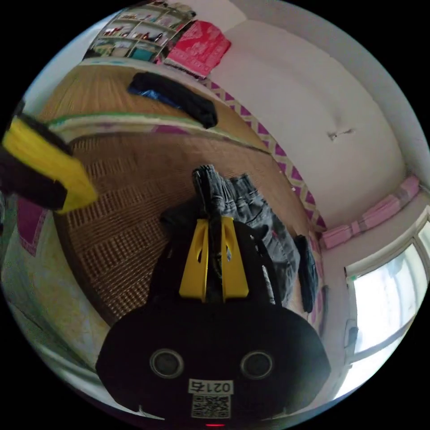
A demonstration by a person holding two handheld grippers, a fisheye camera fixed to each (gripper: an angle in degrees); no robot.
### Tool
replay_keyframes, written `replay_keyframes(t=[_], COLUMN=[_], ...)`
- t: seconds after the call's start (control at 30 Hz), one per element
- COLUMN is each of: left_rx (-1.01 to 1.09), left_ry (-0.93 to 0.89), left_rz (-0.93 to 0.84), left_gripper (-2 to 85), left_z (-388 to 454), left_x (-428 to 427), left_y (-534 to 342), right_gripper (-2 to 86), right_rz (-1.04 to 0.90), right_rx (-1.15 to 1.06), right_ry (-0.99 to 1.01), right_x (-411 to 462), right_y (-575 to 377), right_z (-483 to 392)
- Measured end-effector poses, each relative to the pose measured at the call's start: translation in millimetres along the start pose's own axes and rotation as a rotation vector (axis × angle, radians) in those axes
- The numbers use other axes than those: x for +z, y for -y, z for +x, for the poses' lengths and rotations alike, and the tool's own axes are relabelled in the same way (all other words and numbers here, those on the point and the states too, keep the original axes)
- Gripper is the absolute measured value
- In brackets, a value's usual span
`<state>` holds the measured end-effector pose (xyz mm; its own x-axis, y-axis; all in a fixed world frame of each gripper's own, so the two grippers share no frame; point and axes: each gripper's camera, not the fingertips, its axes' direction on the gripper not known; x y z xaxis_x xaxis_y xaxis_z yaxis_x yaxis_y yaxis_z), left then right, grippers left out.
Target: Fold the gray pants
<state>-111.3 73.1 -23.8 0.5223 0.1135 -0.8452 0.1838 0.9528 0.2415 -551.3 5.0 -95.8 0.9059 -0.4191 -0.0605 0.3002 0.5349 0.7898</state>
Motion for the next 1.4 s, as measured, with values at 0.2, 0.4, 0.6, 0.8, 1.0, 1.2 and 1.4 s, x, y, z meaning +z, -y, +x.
replay_keyframes(t=[0.2,0.4,0.6,0.8,1.0,1.2,1.4], left_rx=[0.008,0.053,0.166,0.091,0.007,0.168,0.183], left_ry=[0.003,0.006,0.092,0.027,-0.072,0.011,0.029], left_rz=[0.022,0.050,-0.019,-0.135,-0.018,-0.053,-0.181], left_gripper=[-1.0,-1.0,-1.0,-1.0,-1.0,-1.0,-1.0], left_z=[-2,0,10,-34,-45,-20,-55], left_x=[-5,-4,50,102,83,102,173], left_y=[32,70,130,136,145,203,224], right_gripper=[6.7,9.3,8.8,8.2,7.9,4.3,0.1], right_rz=[-0.034,-0.015,-0.156,-0.067,-0.126,0.014,-0.049], right_rx=[0.084,0.398,0.570,0.756,0.813,0.705,0.496], right_ry=[0.235,0.474,0.541,0.443,0.570,0.547,0.569], right_x=[2,4,73,43,74,105,191], right_y=[-22,-105,-163,-240,-297,-259,-240], right_z=[25,144,184,274,329,422,447])
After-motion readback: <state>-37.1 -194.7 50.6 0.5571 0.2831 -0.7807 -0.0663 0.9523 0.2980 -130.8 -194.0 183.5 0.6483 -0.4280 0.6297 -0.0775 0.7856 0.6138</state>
